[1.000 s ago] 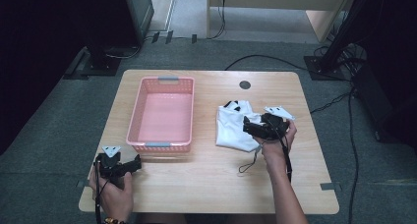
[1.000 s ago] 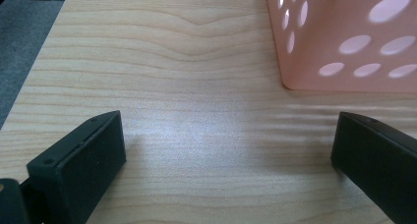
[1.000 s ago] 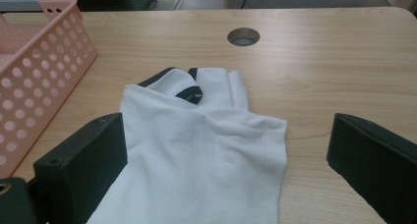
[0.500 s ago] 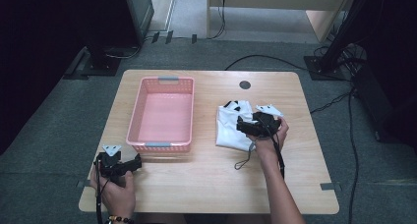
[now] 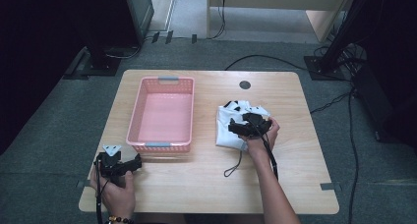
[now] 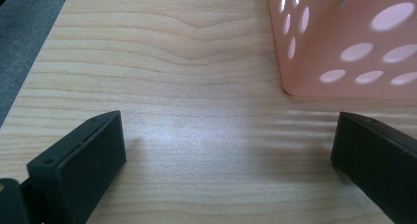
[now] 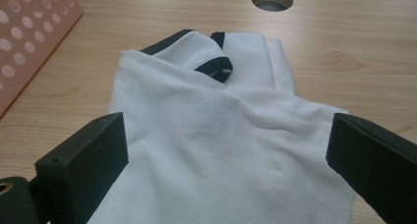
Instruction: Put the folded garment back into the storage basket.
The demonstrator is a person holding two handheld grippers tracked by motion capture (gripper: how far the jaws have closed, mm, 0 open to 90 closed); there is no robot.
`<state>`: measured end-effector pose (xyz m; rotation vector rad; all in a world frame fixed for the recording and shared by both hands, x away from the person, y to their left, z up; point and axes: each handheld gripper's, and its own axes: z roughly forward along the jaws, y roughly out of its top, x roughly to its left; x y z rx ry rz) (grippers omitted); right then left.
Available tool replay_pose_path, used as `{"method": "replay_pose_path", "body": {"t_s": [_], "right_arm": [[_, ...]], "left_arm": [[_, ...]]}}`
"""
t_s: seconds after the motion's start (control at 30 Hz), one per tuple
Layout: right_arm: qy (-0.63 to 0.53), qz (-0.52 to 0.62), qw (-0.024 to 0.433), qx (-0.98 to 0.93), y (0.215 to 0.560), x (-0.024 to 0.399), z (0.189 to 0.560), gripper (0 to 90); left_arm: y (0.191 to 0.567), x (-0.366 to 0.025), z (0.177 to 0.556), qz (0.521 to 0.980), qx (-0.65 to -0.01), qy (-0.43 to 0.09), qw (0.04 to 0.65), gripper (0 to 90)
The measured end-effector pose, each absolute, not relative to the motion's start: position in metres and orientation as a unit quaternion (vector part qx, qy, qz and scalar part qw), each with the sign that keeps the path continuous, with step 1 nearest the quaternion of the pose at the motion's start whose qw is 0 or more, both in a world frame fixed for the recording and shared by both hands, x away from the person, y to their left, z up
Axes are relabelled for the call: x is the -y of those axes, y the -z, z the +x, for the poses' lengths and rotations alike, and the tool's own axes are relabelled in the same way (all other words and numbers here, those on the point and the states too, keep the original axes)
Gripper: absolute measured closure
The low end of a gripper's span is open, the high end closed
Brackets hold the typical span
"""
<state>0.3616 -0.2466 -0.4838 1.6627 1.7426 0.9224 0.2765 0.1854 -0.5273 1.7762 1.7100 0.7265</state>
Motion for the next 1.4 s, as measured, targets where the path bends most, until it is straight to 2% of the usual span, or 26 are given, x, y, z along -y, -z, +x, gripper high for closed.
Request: {"method": "replay_pose_path", "body": {"t_s": [0.73,1.1,1.3,1.4], "right_arm": [[-0.316,0.641,0.259,-0.650,0.516,0.231,0.384,0.8],[-0.315,0.629,0.280,-0.653,0.527,0.222,0.386,0.0],[-0.312,0.620,0.274,-0.666,0.528,0.223,0.388,0.1],[-0.312,0.619,0.277,-0.665,0.527,0.223,0.387,4.8]], "left_arm": [[0.527,-0.186,0.277,0.665,-0.637,-0.270,0.282,0.0],[0.527,-0.187,0.279,0.666,-0.635,-0.270,0.283,0.0],[0.527,-0.188,0.279,0.666,-0.635,-0.270,0.283,0.0],[0.527,-0.188,0.279,0.667,-0.635,-0.269,0.283,0.0]]}}
